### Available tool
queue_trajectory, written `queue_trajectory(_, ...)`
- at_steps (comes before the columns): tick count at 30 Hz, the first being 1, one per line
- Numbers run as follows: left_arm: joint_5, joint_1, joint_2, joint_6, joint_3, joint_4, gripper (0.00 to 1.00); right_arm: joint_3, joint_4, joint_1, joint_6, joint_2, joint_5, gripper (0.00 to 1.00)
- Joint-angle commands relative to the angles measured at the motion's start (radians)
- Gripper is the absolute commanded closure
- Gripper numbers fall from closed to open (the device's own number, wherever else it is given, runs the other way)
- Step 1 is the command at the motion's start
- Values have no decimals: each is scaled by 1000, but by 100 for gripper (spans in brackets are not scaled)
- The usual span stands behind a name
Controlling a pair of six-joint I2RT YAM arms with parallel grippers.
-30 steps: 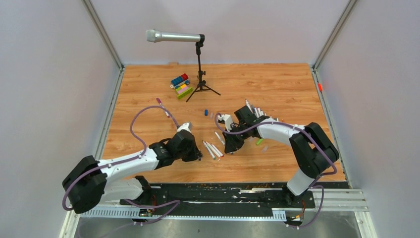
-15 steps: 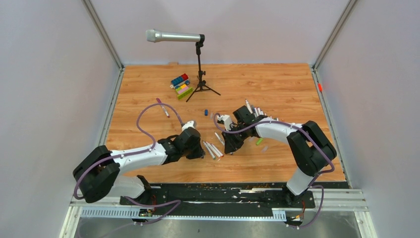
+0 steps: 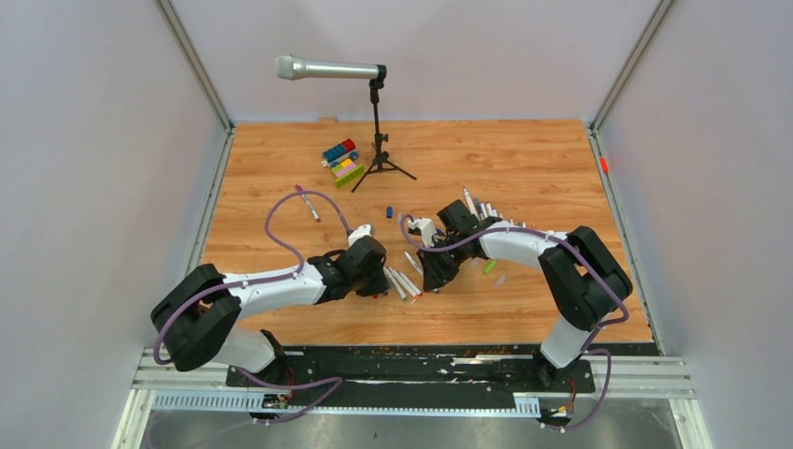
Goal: Open the pen caps
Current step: Place the pen at the center of the board.
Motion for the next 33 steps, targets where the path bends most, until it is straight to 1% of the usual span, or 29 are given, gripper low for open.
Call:
queue_trajectory(1,-39,-6,14,-20,26,-19,90,38,-5,6,8,20,8,81)
queue_trajectory(21,-45,-6,24,-18,27,-34,82,45,-15,10,2,26,-3,75)
queue_trajectory(24,-44,-6,21,-18,28,-37,80,48,-19,9,-2,23,-17,73)
queue_trajectory(33,-44,-6,-9,-18,33,-60,73,55,-30,10,-15,10,-33,71)
